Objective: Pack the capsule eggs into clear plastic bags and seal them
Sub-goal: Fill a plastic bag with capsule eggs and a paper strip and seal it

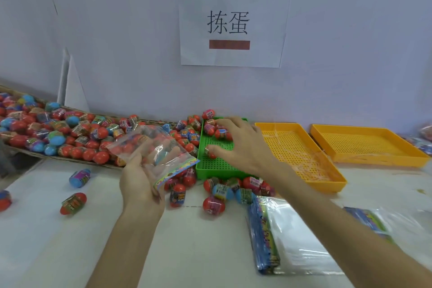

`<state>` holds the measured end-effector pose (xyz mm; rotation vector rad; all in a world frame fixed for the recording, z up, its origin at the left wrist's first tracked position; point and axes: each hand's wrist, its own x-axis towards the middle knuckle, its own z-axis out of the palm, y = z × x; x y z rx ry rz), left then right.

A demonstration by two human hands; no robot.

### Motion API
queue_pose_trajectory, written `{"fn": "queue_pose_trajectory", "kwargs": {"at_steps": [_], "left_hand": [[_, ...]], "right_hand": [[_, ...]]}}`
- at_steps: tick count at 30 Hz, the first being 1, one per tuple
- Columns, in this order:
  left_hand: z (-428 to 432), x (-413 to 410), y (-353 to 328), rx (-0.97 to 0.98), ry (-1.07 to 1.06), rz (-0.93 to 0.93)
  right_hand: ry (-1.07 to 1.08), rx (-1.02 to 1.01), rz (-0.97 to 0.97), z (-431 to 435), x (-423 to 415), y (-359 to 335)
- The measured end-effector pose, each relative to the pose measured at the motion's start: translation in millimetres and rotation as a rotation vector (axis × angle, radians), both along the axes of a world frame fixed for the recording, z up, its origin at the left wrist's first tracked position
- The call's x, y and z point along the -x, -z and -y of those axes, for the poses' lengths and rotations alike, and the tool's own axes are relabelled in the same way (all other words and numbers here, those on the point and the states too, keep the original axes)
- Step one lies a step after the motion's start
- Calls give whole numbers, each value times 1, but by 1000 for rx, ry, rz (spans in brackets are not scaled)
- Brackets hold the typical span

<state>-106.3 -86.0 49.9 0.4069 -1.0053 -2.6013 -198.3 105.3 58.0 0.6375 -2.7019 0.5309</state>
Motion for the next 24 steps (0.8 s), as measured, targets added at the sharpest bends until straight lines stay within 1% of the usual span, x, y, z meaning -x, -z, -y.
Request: {"fn": "queue_pose_trajectory", "kwargs": {"at_steps": [1,2,3,4,6,7,11,15,19,21,23,24], "left_hand": [[0,0,0,4,-4,-7],[0,0,0,9,-8,-10],[0,-1,0,13,-12,-7],[-1,-1,0,13,-13,-3],[-3,-2,-1,18,0,5],[-5,-2,-1,28,14,13],[-9,-3,-3,57,69,45],[-8,-4,-5,34,71,59],[-5,-6,-5,40,48,54],[-1,-5,-6,44,33,50],[2,-4,-4,51,19,49],[3,-3,-3,57,16,51]], "right_hand": [[-10,67,-81,0,-17,5],[-18,109,-122,1,-36,11],[-22,103,-119,2,-53,17],[-19,46,-86,3,-67,23],[7,-143,-1,7,-84,34],[13,-204,7,10,-88,38],[-29,-263,-17,27,-94,57],[-80,-256,-64,32,-95,66],[-146,-160,-53,34,-95,60],[-124,5,45,33,-90,50],[-64,213,179,28,-79,37],[-35,326,204,25,-72,29]]}}
